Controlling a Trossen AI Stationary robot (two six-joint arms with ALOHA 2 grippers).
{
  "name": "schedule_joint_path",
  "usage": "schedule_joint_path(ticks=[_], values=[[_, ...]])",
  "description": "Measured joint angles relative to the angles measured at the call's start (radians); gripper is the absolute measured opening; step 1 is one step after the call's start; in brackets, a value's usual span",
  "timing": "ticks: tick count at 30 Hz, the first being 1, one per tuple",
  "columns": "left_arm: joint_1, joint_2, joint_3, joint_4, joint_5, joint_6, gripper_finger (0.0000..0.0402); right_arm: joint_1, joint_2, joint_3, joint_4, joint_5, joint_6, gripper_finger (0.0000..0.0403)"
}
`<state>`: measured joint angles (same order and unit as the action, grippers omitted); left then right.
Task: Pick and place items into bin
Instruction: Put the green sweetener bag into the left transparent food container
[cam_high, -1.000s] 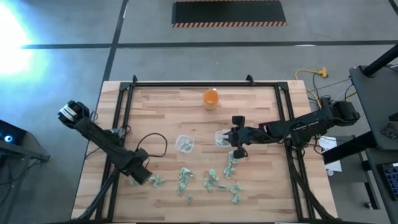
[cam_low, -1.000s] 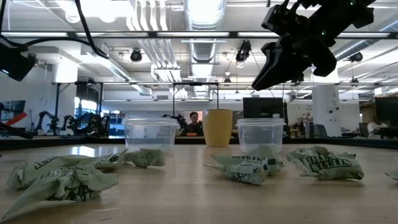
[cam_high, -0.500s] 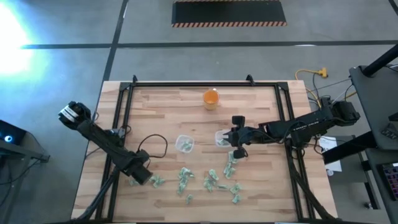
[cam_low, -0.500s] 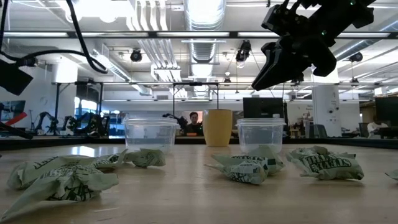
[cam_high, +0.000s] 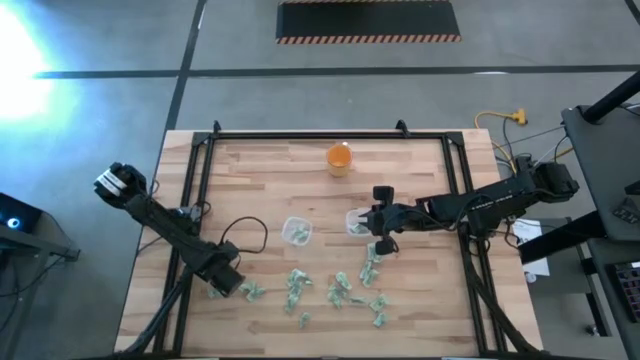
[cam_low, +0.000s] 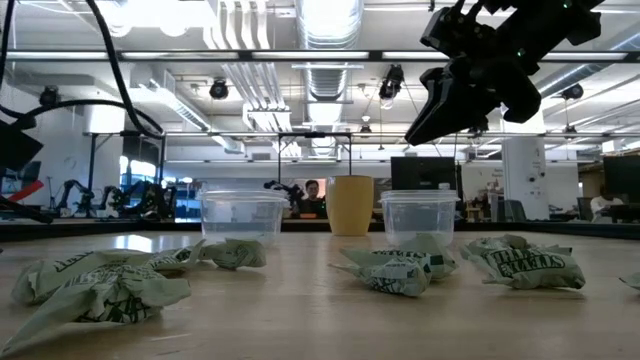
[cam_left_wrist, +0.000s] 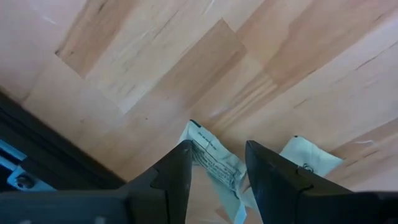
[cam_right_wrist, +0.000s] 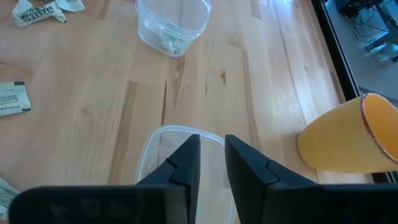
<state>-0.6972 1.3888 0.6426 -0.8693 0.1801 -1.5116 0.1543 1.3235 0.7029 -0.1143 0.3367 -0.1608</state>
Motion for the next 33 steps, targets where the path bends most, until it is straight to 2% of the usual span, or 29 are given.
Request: schedule_joint_path(ticks=[4,11,13,21,24,30,33], values=[[0.000,-0.001,-0.004,0.005,0.002,0.001,0.0116,0.000,0.000,0.000,0.000,0.000,0.000,0.0064],[0.000,-0.001,-0.004,-0.001,0.002,0.009,0.0023,0.000,0.000,0.000,0.000,0.000,0.000,0.0062],[0.000,0.000,-0.005,-0.003,0.002,0.009,0.0007,0.000,0.000,0.000,0.000,0.000,0.000,0.0060],[0.004,0.000,0.019,-0.005,-0.009,0.073,0.0001,0.000,0.000,0.000,0.000,0.000,0.000,0.0061],[0.006,0.000,0.042,-0.005,-0.048,0.106,0.0001,0.000,0.000,0.000,0.000,0.000,0.000,0.0060],[0.023,-0.005,0.099,-0.006,-0.180,0.202,0.0001,0.000,0.000,0.000,0.000,0.000,0.000,0.0057],[0.041,-0.011,0.135,-0.006,-0.278,0.280,0.0001,0.000,0.000,0.000,0.000,0.000,0.000,0.0057]])
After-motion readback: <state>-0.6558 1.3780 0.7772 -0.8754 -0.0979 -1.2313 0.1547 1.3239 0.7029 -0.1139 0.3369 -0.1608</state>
